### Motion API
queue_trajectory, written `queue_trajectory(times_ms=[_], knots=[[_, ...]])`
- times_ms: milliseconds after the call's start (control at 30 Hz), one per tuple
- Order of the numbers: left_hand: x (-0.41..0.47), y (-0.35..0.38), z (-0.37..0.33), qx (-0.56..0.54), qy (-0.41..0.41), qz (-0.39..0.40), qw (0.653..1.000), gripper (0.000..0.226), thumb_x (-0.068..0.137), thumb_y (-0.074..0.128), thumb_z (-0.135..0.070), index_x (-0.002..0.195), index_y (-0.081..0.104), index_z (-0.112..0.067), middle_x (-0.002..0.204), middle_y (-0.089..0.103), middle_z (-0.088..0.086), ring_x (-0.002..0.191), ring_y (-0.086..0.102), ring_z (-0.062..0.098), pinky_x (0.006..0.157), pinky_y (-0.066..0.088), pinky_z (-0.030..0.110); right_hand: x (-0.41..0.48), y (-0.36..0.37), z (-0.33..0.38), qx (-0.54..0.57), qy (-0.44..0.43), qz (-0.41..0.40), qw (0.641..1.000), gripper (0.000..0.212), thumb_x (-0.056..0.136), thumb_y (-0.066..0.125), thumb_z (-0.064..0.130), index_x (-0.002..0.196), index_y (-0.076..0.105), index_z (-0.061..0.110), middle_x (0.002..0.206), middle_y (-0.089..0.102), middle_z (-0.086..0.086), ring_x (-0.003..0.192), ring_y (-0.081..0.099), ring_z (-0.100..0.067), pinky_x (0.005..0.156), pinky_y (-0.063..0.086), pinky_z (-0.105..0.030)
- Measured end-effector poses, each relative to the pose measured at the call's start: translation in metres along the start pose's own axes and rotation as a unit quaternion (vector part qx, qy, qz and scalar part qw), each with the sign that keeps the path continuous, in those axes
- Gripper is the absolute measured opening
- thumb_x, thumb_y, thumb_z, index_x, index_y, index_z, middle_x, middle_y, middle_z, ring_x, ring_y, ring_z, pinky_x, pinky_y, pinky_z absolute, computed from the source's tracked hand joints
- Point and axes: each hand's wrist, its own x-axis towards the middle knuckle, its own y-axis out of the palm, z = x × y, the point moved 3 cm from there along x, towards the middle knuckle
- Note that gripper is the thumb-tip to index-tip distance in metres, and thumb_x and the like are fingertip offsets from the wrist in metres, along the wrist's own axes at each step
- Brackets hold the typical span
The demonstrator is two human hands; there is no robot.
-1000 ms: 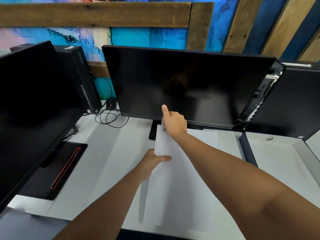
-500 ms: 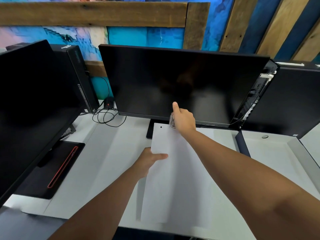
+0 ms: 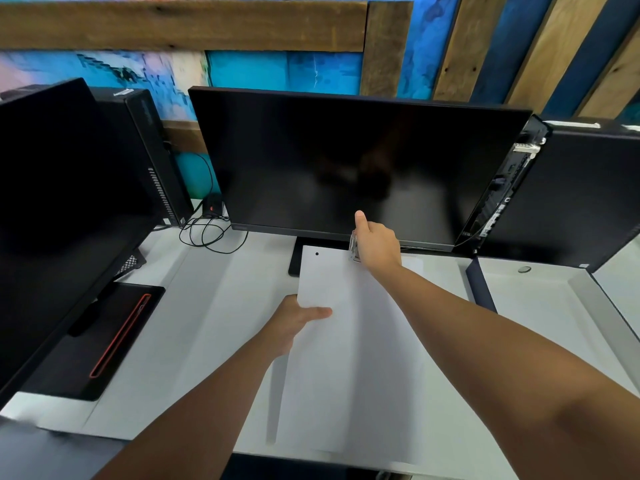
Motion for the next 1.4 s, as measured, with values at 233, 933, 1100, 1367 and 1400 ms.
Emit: queue_trajectory(times_ms=[233, 933, 1100, 1367, 1400], knots=[[0.000, 0.001, 0.000, -0.007, 0.003, -0.001, 1.000, 0.021, 0.079, 0.072, -0.001, 0.093, 0.069, -0.016, 0.088, 0.074, -0.004, 0.079, 0.070, 0.009, 0.064, 0.053, 0.020, -0.001, 0.002, -0.001, -0.009, 0.005, -0.009, 1.000, 0.064, 0.101, 0.018, 0.043, 0.087, 0.067, 0.003, 0.081, 0.063, -0.011, 0.077, 0.059, -0.025, 0.074, 0.046, -0.035], [0.000, -0.001, 0.000, -0.006, -0.001, 0.005, 1.000, 0.022, 0.078, 0.073, -0.002, 0.093, 0.070, -0.017, 0.091, 0.075, -0.002, 0.085, 0.070, 0.014, 0.071, 0.054, 0.027, 0.001, 0.005, 0.003, -0.060, -0.032, -0.050, 0.996, 0.056, 0.103, 0.017, 0.035, 0.056, 0.038, 0.014, 0.061, 0.049, -0.004, 0.068, 0.049, -0.024, 0.069, 0.036, -0.033], [-0.001, -0.001, -0.001, -0.004, -0.004, 0.002, 1.000, 0.021, 0.078, 0.073, -0.002, 0.094, 0.070, -0.017, 0.090, 0.075, -0.002, 0.083, 0.071, 0.013, 0.066, 0.054, 0.024, -0.002, 0.006, 0.007, -0.052, -0.037, -0.047, 0.997, 0.055, 0.102, 0.020, 0.038, 0.054, 0.036, 0.015, 0.056, 0.043, 0.000, 0.064, 0.047, -0.021, 0.067, 0.036, -0.032], [0.000, -0.005, -0.002, 0.008, -0.005, -0.003, 1.000, 0.022, 0.079, 0.073, -0.003, 0.096, 0.069, -0.015, 0.089, 0.074, -0.004, 0.083, 0.070, 0.011, 0.065, 0.053, 0.022, -0.001, -0.001, 0.001, 0.000, -0.004, 0.001, 1.000, 0.058, 0.098, 0.027, 0.051, 0.056, 0.042, 0.013, 0.059, 0.049, -0.002, 0.056, 0.045, -0.013, 0.064, 0.037, -0.028], [0.000, -0.005, -0.001, 0.008, -0.006, -0.002, 1.000, 0.021, 0.079, 0.072, -0.002, 0.095, 0.069, -0.015, 0.084, 0.074, -0.007, 0.079, 0.070, 0.008, 0.062, 0.052, 0.020, 0.000, -0.004, 0.000, 0.000, -0.002, 0.002, 1.000, 0.058, 0.098, 0.028, 0.050, 0.055, 0.040, 0.014, 0.059, 0.048, -0.002, 0.055, 0.044, -0.013, 0.064, 0.036, -0.029]])
